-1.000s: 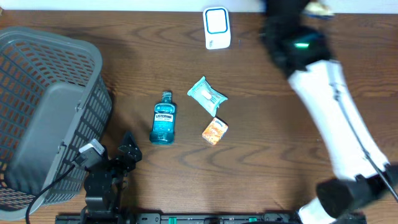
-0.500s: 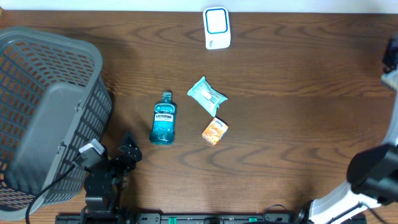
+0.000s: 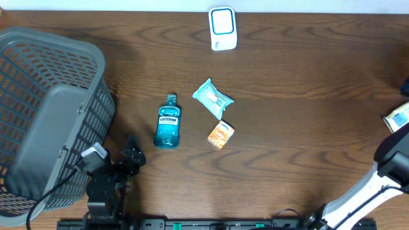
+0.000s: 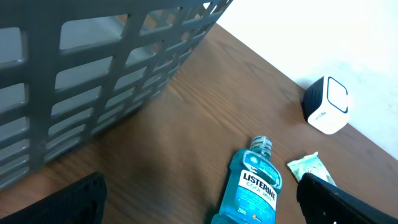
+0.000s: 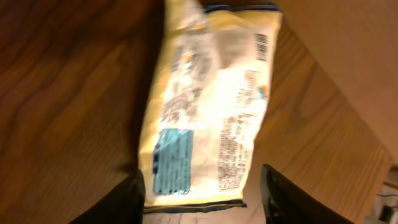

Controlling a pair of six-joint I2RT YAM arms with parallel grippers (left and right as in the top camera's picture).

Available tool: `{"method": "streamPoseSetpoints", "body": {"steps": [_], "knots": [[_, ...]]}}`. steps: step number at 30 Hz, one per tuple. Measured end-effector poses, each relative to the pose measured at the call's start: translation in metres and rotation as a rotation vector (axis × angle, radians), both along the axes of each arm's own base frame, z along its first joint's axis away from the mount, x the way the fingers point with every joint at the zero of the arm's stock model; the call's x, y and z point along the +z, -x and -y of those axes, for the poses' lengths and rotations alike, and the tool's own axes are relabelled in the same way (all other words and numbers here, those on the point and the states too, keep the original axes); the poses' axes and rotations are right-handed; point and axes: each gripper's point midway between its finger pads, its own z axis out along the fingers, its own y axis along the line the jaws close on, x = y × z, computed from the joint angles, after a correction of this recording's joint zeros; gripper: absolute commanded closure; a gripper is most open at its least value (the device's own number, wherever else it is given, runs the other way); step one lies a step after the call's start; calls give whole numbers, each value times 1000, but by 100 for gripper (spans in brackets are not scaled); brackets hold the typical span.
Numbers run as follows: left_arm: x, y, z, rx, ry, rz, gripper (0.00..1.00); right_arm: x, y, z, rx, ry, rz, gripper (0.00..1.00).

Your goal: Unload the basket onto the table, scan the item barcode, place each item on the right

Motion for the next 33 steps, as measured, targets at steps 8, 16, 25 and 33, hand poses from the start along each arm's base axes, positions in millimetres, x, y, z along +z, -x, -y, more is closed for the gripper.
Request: {"method": "streamPoseSetpoints", "body": {"steps": [8, 16, 25, 33], "knots": [[0, 0, 0, 0, 0, 0, 2, 25, -38, -55, 115, -275, 283, 1], [0, 0, 0, 0, 0, 0, 2, 122, -78, -213, 480, -738, 622, 1], [0, 0, 0, 0, 0, 0, 2, 93, -94, -429, 1017, -920, 439, 11], [0, 0, 0, 0, 0, 0, 2, 17, -92, -530, 1337, -676, 217, 9]]}}
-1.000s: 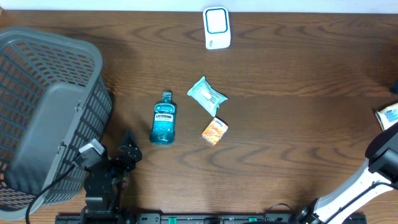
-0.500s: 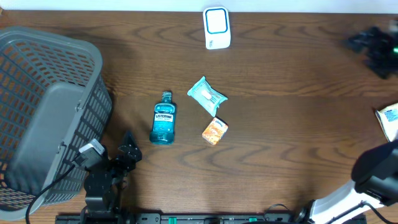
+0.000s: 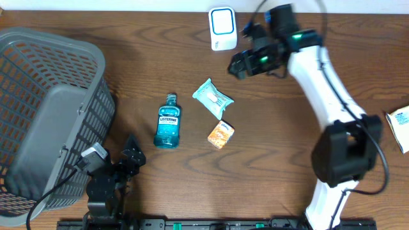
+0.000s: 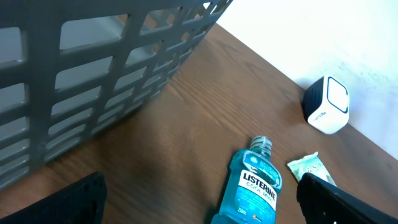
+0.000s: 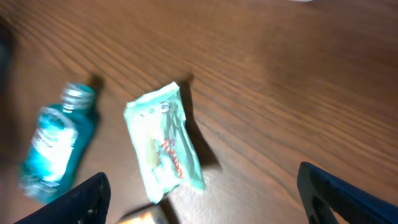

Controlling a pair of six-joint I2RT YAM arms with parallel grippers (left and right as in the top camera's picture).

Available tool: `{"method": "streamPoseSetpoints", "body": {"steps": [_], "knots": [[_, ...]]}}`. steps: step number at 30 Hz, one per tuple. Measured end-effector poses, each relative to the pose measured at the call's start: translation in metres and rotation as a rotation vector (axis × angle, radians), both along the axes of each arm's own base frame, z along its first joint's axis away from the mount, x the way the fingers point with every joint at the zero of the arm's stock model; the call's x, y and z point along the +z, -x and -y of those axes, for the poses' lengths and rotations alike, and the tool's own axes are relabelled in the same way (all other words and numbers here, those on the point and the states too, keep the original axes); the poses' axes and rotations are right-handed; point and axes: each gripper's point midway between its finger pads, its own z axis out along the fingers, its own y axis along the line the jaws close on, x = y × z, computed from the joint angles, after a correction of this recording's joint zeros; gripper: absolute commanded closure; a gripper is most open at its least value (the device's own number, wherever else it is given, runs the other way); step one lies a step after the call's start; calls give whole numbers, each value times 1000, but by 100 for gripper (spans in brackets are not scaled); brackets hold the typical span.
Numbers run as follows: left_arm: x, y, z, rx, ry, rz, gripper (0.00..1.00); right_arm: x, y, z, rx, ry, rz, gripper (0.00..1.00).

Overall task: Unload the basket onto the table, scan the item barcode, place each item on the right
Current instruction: 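Move the right gripper back and grasp the mint-green Zippy bag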

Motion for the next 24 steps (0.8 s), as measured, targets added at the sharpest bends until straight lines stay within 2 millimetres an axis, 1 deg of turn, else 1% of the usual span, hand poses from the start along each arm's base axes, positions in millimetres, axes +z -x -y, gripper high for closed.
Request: {"method": "streamPoseSetpoints", "body": {"steps": [3, 6, 7, 9, 14, 18, 20, 24], "knots": [[0, 0, 0, 0, 0, 0, 2, -31, 5, -25, 68, 69, -11, 8], [0, 0, 0, 0, 0, 0, 2, -54, 16, -43, 123, 127, -28, 8], [0, 0, 0, 0, 0, 0, 2, -56, 18, -46, 135, 142, -26, 7], [0, 0, 0, 0, 0, 0, 2, -60, 20, -52, 155, 198, 1, 5], [0, 0, 0, 0, 0, 0, 2, -62, 25, -63, 181, 383, 96, 5], [0, 0, 0, 0, 0, 0, 2, -61, 32, -76, 209, 494, 164, 11], [0, 0, 0, 0, 0, 0, 2, -59, 36, -84, 223, 532, 198, 16], [0, 0, 0, 0, 0, 0, 2, -60, 43, -94, 245, 598, 234, 27]]}}
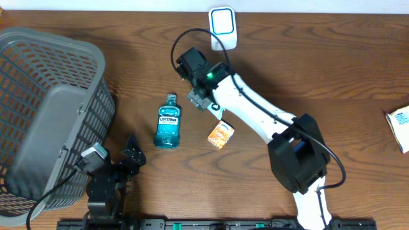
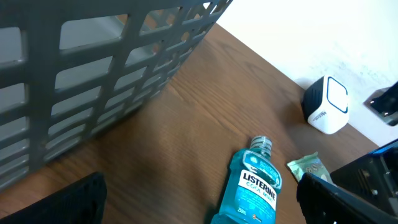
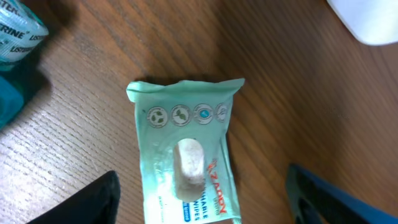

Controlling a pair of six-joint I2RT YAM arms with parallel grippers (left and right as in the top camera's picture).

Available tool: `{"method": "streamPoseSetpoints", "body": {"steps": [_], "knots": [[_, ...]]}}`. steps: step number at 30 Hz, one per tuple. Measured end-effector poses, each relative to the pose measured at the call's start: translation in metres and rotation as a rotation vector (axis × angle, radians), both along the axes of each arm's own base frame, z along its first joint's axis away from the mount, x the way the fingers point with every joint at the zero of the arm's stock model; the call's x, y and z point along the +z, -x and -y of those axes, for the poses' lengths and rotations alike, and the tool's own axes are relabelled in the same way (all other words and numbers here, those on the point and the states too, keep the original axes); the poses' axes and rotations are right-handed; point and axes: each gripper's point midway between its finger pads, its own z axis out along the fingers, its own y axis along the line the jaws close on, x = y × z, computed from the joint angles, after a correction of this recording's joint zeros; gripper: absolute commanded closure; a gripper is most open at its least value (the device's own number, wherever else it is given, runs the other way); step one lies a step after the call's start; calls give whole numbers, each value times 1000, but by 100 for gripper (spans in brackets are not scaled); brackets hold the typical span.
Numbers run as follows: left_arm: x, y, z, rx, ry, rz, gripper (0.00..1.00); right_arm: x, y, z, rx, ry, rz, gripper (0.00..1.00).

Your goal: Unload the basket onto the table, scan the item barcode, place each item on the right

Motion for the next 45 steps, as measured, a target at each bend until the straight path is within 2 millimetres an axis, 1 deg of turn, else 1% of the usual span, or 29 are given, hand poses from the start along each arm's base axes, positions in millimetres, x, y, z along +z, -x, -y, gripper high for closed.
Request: {"method": "streamPoseSetpoints", "body": {"steps": [5, 9, 16, 17, 19, 20, 22, 23, 25, 30, 33, 36, 38, 40, 42, 44, 45], "knots": [[0, 0, 0, 0, 0, 0, 2, -7, 5, 0, 3, 68, 17, 39], [0, 0, 0, 0, 0, 0, 2, -21, 8, 1, -8, 132, 26, 48], [0, 0, 0, 0, 0, 0, 2, -60, 22, -1, -5, 251, 12, 52], [0, 0, 0, 0, 0, 0, 2, -64, 24, -1, -4, 273, 16, 58], [0, 0, 0, 0, 0, 0, 2, -64, 24, -3, -15, 279, 32, 66], [0, 0, 0, 0, 0, 0, 2, -66, 24, -2, -24, 282, 35, 72], [0, 0, 0, 0, 0, 0, 2, -69, 21, 4, -50, 308, 54, 89], [0, 0, 0, 0, 0, 0, 2, -70, 19, 6, -62, 322, 65, 93], [0, 0, 0, 0, 0, 0, 2, -72, 16, 13, -87, 361, 94, 98], [0, 0, 0, 0, 0, 0, 2, -72, 15, 22, -122, 402, 115, 99], [0, 0, 0, 0, 0, 0, 2, -72, 16, 20, -127, 388, 103, 99], [0, 0, 0, 0, 0, 0, 2, -72, 20, 18, -128, 356, 53, 99], [0, 0, 0, 0, 0, 0, 2, -70, 28, 16, -127, 299, -25, 99], [0, 0, 0, 0, 0, 0, 2, -66, 42, 10, -120, 205, -143, 99], [0, 0, 0, 0, 0, 0, 2, -57, 58, 2, -102, 84, -277, 99], [0, 0, 0, 0, 0, 0, 2, -40, 73, -2, -77, -56, -417, 99], [0, 0, 0, 0, 0, 0, 2, -26, 78, -2, -68, -134, -474, 99]]}}
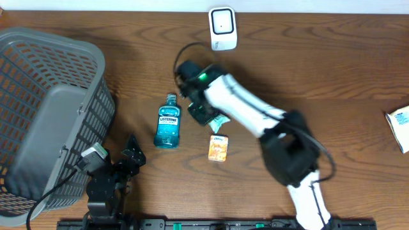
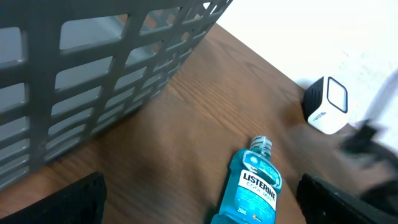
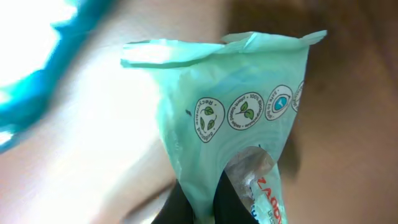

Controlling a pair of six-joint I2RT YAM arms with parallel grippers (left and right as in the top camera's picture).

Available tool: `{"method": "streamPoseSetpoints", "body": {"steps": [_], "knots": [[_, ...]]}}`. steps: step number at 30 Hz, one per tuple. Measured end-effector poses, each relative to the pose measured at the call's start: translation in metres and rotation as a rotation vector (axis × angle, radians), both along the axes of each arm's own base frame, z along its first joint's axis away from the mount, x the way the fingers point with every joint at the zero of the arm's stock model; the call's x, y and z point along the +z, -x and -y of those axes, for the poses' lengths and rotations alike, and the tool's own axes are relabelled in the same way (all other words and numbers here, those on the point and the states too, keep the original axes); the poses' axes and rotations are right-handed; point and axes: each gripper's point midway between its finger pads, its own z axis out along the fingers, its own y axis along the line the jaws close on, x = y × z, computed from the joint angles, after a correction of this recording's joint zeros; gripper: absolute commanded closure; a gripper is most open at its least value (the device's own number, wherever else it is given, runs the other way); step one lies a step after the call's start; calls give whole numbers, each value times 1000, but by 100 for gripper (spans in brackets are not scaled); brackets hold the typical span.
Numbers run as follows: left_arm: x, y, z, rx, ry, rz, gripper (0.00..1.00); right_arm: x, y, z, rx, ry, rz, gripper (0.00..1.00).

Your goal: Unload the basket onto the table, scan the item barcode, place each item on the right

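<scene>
My right gripper is shut on a pale green wipes pack, whose film is pinched and folded between the dark fingers. From overhead the pack pokes out under the right gripper, just right of the blue Listerine bottle. The white barcode scanner stands at the far edge. Near the front left, my left gripper is open and holds nothing. In its wrist view the left gripper faces the bottle, and the scanner lies beyond.
A grey mesh basket fills the left side. An orange packet lies just in front of the wipes pack. A yellow packet sits at the table's right edge. The white right arm crosses the middle.
My right gripper was open just above the wipes pack lying flat; now it is shut on the pack, which sits nearer the front. The orange packet has shifted forward and turned. The left arm has not moved.
My right gripper first stood open around the yellow packet at the right table edge. Then it was near the scanner, looking down at the wipes pack. Then it hung open close over that pack, and now it grips the pack beside the bottle.
</scene>
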Motion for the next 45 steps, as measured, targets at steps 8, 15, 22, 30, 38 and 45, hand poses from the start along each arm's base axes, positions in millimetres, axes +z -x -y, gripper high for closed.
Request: {"method": "streamPoseSetpoints", "body": {"steps": [8, 15, 22, 30, 38, 45], "knots": [[0, 0, 0, 0, 0, 0, 2, 103, 15, 16, -13, -602, -288, 99], [0, 0, 0, 0, 0, 0, 2, 161, 24, 19, -38, -976, -444, 99], [0, 0, 0, 0, 0, 0, 2, 189, 34, 17, 4, -1135, -469, 99], [0, 0, 0, 0, 0, 0, 2, 202, 40, 17, 200, -1259, -312, 99], [0, 0, 0, 0, 0, 0, 2, 217, 36, 13, 406, -1398, -67, 99], [0, 0, 0, 0, 0, 0, 2, 224, 44, 5, 623, -1445, 140, 99]]}}
